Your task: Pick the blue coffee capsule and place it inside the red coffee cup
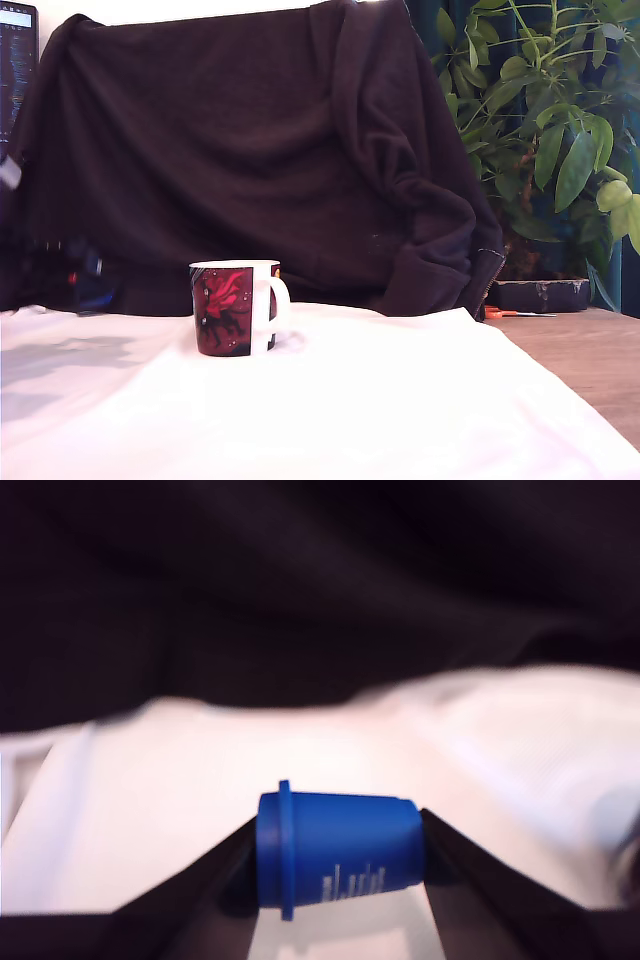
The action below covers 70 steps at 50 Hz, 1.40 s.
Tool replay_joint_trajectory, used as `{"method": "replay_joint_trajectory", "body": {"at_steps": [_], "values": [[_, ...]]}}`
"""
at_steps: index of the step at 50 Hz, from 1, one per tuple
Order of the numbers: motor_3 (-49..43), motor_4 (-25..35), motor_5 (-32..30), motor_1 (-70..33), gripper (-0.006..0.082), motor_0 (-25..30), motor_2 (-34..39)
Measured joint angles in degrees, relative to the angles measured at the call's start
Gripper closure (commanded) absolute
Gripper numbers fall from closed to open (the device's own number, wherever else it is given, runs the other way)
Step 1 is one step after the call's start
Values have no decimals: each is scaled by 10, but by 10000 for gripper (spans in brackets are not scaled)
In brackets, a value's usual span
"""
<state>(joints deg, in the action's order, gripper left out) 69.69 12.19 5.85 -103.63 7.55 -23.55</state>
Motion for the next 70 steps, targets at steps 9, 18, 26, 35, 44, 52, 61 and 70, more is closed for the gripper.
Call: {"method": "replay_joint_trajectory", "body": {"at_steps": [9,18,26,35,44,52,61,70], "values": [[26,49,46,69,514,17,0],[36,91,91,89,514,54,0],[35,95,104,89,514,105,0],[12,95,103,89,514,156,0],[-17,68,78,89,514,171,0],[-37,40,58,89,229,171,-5],[-115,43,24,89,85,173,-47],[-116,43,-13,89,88,188,-57]]}}
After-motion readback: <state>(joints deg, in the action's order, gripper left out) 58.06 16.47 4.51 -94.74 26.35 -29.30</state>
